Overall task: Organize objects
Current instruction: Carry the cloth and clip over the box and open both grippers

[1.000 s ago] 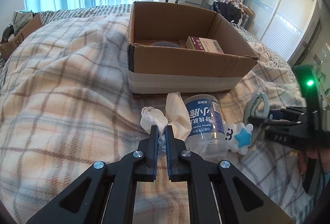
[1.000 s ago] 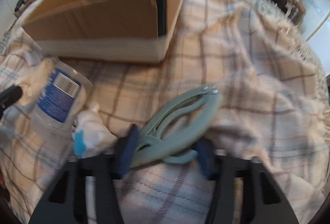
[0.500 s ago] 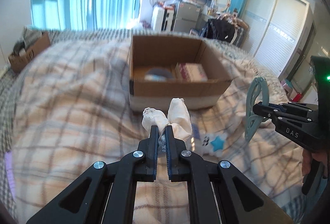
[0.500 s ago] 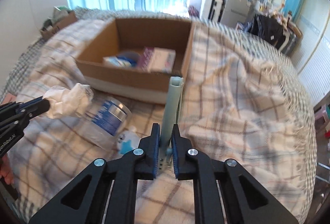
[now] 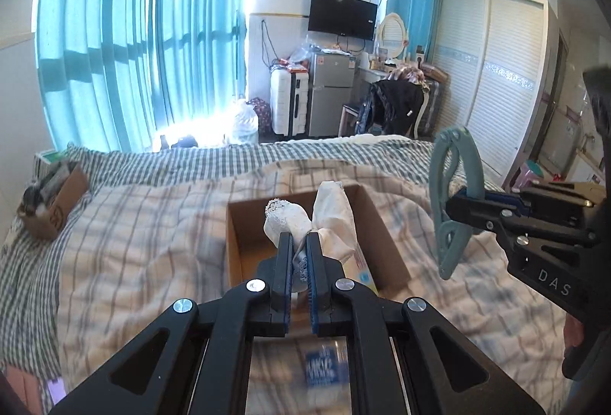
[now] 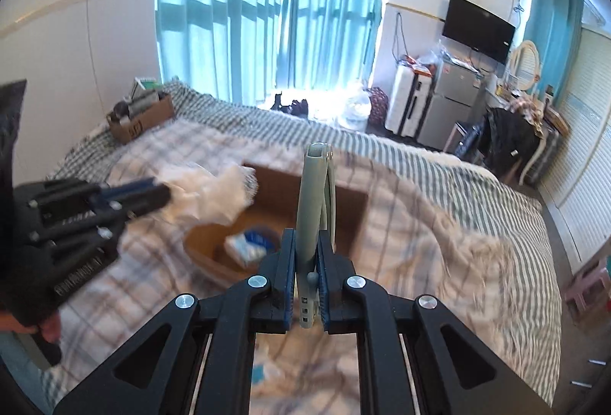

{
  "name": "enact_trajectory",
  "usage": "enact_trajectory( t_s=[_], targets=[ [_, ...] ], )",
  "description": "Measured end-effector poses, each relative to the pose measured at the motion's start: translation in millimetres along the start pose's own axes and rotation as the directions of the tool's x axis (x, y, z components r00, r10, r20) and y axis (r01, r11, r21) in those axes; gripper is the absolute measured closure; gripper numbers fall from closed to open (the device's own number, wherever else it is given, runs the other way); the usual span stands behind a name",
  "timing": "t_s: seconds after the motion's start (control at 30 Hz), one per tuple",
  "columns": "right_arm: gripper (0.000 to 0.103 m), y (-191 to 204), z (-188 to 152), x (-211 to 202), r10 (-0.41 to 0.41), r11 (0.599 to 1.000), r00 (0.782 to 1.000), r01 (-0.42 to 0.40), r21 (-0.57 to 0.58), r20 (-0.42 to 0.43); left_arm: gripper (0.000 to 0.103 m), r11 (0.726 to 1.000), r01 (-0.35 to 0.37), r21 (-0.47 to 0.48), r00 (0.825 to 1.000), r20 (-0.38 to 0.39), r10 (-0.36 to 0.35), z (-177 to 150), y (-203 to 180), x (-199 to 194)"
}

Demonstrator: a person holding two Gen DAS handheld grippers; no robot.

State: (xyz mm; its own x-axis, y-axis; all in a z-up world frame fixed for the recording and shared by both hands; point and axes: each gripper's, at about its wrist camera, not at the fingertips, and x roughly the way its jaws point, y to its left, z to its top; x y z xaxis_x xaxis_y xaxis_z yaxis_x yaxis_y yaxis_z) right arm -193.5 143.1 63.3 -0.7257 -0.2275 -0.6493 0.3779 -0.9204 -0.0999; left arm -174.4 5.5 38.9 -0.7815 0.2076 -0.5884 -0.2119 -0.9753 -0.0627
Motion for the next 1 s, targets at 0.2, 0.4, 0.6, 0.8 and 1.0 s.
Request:
enact_trajectory(
  t_s=[0.2, 0.4, 0.6, 0.8, 1.0],
  targets=[
    [0.094, -9.7, 28.3, 65.1, 0.043, 0.999, 0.998, -0.043, 0.009, -0.037, 0.096, 1.0, -0.015, -0.021, 0.999, -0.045, 0.014, 12.4, 13.7, 62.0],
    [0.094, -17.4, 20.0, 139.7, 0.064, 0.998, 0.991, -0.061, 0.023, -0.115, 0.096, 1.0, -0.027, -0.004, 0.991, -0.133, 0.027, -7.7, 19.3, 119.7],
    [0.093, -25.1, 2.7, 172.0, 0.098, 0.995, 0.984, -0.092, 0.045, -0.152, 0.095, 1.0, -0.025, 0.013, 0.984, -0.175, 0.027, -24.7, 14.8, 146.2],
    [0.054, -31.8, 6.4, 142.2, 0.069, 0.996, 0.993, -0.063, 0.061, -0.098, 0.057, 0.999, -0.051, 0.01, 0.979, -0.199, 0.052, -28.8, 9.8, 135.7],
    [0.051, -35.8, 14.7, 75.2, 0.026, 0.998, 0.999, -0.025, 0.062, -0.025, 0.03, 0.997, -0.073, -0.012, 0.988, -0.135, 0.071, -20.2, 8.2, 82.2]
  ],
)
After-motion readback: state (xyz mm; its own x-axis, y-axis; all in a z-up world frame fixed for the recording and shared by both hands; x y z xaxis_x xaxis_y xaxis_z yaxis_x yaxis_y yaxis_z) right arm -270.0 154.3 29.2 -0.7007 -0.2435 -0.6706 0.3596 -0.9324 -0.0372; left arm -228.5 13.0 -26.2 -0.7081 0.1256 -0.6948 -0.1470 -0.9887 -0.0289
